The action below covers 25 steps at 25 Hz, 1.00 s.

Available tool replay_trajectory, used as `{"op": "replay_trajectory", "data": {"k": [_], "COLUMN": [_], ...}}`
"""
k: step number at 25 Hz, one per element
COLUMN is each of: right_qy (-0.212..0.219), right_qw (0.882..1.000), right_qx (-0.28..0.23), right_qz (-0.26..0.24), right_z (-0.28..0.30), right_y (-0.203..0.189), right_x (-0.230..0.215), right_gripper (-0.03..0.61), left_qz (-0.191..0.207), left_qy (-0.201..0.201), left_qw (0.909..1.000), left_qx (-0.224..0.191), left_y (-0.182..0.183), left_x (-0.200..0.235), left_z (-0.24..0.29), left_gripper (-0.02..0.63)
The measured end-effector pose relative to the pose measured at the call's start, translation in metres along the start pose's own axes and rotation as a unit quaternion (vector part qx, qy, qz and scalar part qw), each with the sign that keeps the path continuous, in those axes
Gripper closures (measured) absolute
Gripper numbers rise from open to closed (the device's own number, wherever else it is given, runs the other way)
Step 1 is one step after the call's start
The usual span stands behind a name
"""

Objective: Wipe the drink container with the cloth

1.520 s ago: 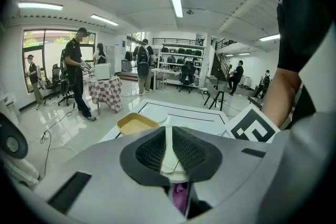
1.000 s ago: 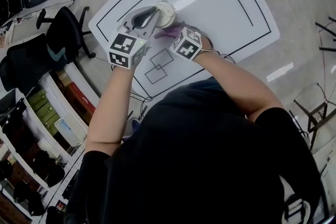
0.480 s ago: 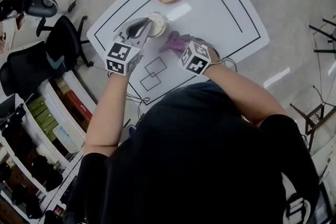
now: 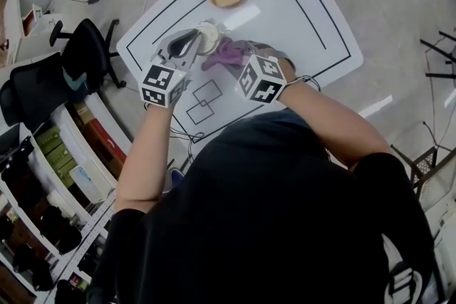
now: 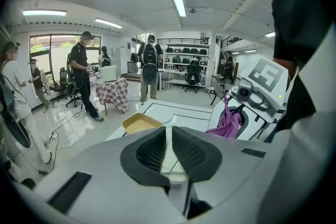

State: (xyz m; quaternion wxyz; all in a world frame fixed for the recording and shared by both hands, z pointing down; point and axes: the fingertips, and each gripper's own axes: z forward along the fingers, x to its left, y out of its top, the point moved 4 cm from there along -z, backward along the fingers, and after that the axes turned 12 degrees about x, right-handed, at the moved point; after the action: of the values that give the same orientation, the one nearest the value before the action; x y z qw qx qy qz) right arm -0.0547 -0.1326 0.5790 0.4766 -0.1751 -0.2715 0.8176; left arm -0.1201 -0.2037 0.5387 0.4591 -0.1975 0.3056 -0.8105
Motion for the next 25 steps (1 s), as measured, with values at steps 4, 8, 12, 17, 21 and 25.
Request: {"op": "replay_trajectory", "data": {"k": [4,8,12,17,21,25], "right_qy": [0.014,0.028,0.045,0.064,0.074,0.086], "right_qw": [1.0,0.999,0.998,0.996,0.994,0.991], "right_qx": [0.005,0.01,0.021,0.042,0.067,0.085], "right_qz": [-0.01,-0.023,-0.025,-0.036,-0.05,-0.063], "right_z": [0.01,0.019,0.031,0.053,0.075,0.092], "right_y": [0.001,-0.002,-0.01,-0.025,-0.04,-0.05], "right_x": [-0.007,-0.01,-0.015,-0.023,-0.03,-0.036], "right_gripper": [0.503,0.503,0.503,0.503,0.503,0.503], "left_qz": [-0.002,-0.006,-0.006,-0.015,-0.018,-0.021], "left_qy": [0.007,0.011,0.013,0.009,0.016,0.022], "left_qw": [0.9999,0.9998,0.9997,0.9993,0.9989,0.9985], "left_qx": [-0.011,-0.016,-0.021,-0.034,-0.04,-0.045], "left_y": [0.001,0.0,0.001,0.001,0.001,0.001], "left_x": [0.001,0.003,0.004,0.005,0.005,0.006], "left_z": [0.001,0.002,0.003,0.004,0.005,0.006], "left_gripper": [0.561,0.561,0.561,0.563,0.565,0.565]}}
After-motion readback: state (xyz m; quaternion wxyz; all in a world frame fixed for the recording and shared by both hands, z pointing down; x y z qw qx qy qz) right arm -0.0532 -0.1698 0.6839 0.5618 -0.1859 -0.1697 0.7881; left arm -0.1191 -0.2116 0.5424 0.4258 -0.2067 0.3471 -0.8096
